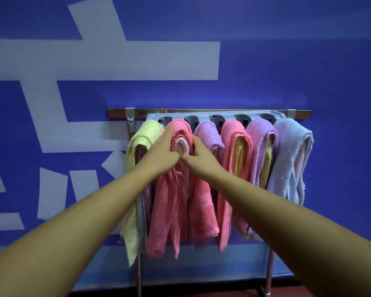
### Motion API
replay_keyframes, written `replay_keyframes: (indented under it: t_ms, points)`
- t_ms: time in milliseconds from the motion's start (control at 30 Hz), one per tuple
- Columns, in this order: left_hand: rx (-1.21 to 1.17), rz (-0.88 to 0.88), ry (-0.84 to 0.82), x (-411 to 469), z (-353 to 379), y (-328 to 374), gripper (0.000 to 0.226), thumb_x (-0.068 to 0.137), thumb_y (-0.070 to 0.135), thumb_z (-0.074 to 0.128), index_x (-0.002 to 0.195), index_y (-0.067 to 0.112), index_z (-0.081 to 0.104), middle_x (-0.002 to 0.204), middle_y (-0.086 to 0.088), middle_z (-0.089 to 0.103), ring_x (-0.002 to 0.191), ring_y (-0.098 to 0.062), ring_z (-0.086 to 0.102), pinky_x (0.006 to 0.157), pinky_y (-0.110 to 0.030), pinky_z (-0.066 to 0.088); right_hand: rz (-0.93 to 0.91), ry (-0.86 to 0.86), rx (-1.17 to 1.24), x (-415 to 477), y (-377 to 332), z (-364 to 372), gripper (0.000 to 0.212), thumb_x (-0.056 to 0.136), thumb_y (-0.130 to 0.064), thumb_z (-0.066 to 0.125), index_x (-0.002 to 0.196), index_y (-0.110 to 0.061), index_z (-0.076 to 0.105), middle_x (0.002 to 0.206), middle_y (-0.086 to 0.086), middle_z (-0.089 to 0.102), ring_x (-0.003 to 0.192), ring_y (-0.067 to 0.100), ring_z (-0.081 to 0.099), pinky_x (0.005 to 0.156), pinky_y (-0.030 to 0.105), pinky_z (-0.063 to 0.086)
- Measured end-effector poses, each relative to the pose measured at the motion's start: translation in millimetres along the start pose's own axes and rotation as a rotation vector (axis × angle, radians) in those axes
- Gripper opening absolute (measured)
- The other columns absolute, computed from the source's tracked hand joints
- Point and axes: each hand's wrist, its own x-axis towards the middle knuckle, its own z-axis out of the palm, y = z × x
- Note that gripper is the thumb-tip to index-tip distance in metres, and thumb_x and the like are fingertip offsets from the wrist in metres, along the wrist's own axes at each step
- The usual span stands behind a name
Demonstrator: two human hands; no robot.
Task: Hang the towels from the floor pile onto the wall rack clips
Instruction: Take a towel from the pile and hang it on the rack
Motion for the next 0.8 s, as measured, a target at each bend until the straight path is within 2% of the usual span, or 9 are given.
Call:
replay_keyframes:
  t_ms: [67,167,367,467,533,567,633,700,800]
  points:
    - [-0.064,0.012,0.028,-0.7,10.0,-10.3,0.090,0.066,0.028,0.046,0.153,0.030,0.022,0.149,-0.003,0.043,0.135,-0.018,0.044,0.112,-0.041,0.038,-0.040,0.022,0.066,-5.2,8.5,3.5,0.059,0.085,-0.021,0.058,0.142,-0.022,0.045,0.130,-0.005,0.061,0.117,0.012,0.059,0.103,0.030,0.045]
    - [-0.156,-0.098,0.073,-2.4,13.9,-10.6,0.083,0.073,0.028,0.054,0.150,0.019,0.026,0.145,-0.008,0.047,0.128,-0.020,0.049,0.109,-0.038,0.039,-0.047,0.037,0.163,-5.9,13.4,3.1,0.059,0.083,-0.021,0.062,0.140,-0.021,0.048,0.128,-0.008,0.062,0.114,0.006,0.060,0.100,0.024,0.047]
    - [0.016,-0.034,0.118,-15.0,28.6,-32.0,0.070,0.080,0.006,0.056,0.147,0.016,0.038,0.130,-0.009,0.039,0.112,-0.019,0.051,0.111,-0.031,0.035,-0.122,0.047,-0.124,-11.9,25.4,-1.8,0.055,0.082,-0.010,0.059,0.135,-0.023,0.050,0.118,0.001,0.069,0.101,0.018,0.065,0.089,0.028,0.049]
    - [0.005,-0.041,0.139,-23.7,34.3,-37.9,0.082,0.084,0.000,0.050,0.155,0.028,0.021,0.139,-0.009,0.050,0.118,-0.026,0.056,0.101,-0.026,0.040,-0.085,0.039,-0.123,-13.8,31.4,3.4,0.058,0.080,-0.008,0.057,0.135,-0.024,0.048,0.116,0.003,0.069,0.100,0.023,0.066,0.085,0.029,0.049]
    - [-0.035,-0.132,0.133,-25.3,40.3,-42.5,0.083,0.086,0.002,0.050,0.155,0.030,0.012,0.126,-0.013,0.061,0.097,-0.030,0.065,0.087,-0.031,0.050,-0.045,0.032,-0.114,-15.1,35.9,8.0,0.053,0.082,-0.009,0.058,0.134,-0.020,0.048,0.116,0.002,0.068,0.102,0.021,0.064,0.082,0.027,0.045]
    - [-0.047,-0.175,0.144,-25.5,42.4,-43.9,0.080,0.087,0.005,0.052,0.154,0.027,0.014,0.116,-0.015,0.065,0.089,-0.032,0.066,0.081,-0.034,0.051,-0.023,0.029,-0.077,-15.8,37.6,10.5,0.053,0.083,-0.009,0.058,0.134,-0.021,0.049,0.118,0.000,0.067,0.103,0.018,0.062,0.082,0.025,0.044]
    - [-0.014,-0.157,0.137,-24.1,45.1,-49.0,0.068,0.085,0.008,0.061,0.146,0.016,0.034,0.113,-0.015,0.065,0.095,-0.033,0.066,0.081,-0.030,0.048,0.005,0.042,0.027,-17.5,39.5,15.4,0.055,0.082,-0.008,0.059,0.135,-0.022,0.049,0.118,-0.002,0.066,0.105,0.016,0.062,0.087,0.025,0.045]
    - [0.094,-0.085,0.103,-20.4,46.4,-57.5,0.048,0.078,0.007,0.067,0.125,0.004,0.058,0.118,-0.014,0.061,0.108,-0.030,0.060,0.089,-0.024,0.043,0.006,0.057,0.050,-18.5,42.8,17.8,0.055,0.081,-0.007,0.059,0.134,-0.021,0.050,0.117,-0.001,0.067,0.104,0.016,0.064,0.088,0.025,0.046]
    - [0.177,-0.095,0.105,-21.8,46.4,-66.4,0.034,0.075,0.005,0.067,0.109,-0.001,0.066,0.121,-0.011,0.046,0.115,-0.025,0.050,0.103,-0.021,0.032,-0.031,0.055,-0.079,-20.9,49.5,17.6,0.050,0.083,-0.012,0.058,0.132,-0.020,0.049,0.115,0.006,0.069,0.103,0.026,0.065,0.087,0.030,0.049]
